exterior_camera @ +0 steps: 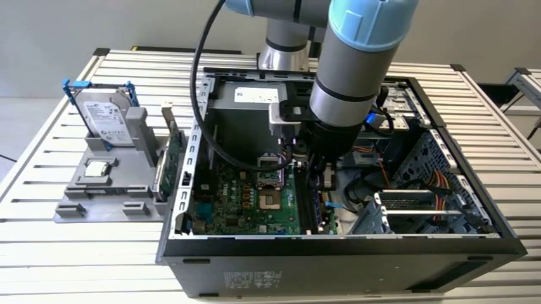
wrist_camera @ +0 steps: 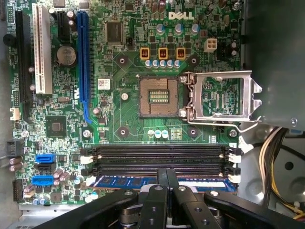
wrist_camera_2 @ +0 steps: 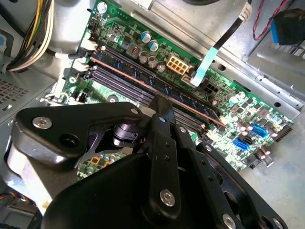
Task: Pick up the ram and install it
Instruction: 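Press down the ram until it locks into place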
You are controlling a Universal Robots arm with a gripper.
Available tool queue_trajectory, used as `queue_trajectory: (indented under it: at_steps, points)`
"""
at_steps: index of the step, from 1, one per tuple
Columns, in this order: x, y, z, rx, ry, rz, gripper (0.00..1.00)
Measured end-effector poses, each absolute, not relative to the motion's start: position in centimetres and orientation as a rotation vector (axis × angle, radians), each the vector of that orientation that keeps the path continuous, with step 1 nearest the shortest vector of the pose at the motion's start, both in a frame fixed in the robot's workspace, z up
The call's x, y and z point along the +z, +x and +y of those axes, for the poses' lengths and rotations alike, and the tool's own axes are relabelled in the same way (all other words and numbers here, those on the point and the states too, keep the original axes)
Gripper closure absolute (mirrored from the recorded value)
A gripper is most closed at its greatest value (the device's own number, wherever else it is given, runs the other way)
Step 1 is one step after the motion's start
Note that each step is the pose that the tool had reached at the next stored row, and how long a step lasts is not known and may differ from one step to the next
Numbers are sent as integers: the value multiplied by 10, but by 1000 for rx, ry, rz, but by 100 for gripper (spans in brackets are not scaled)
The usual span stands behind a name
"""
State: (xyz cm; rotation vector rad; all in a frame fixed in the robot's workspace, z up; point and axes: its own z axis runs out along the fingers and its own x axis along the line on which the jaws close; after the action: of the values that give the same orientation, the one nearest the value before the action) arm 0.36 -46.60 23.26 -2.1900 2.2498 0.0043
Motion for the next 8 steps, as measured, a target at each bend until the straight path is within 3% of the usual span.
queue_trajectory:
  at_steps: [8]
  points:
    - [228,4,-466,5,-2190,2250,100]
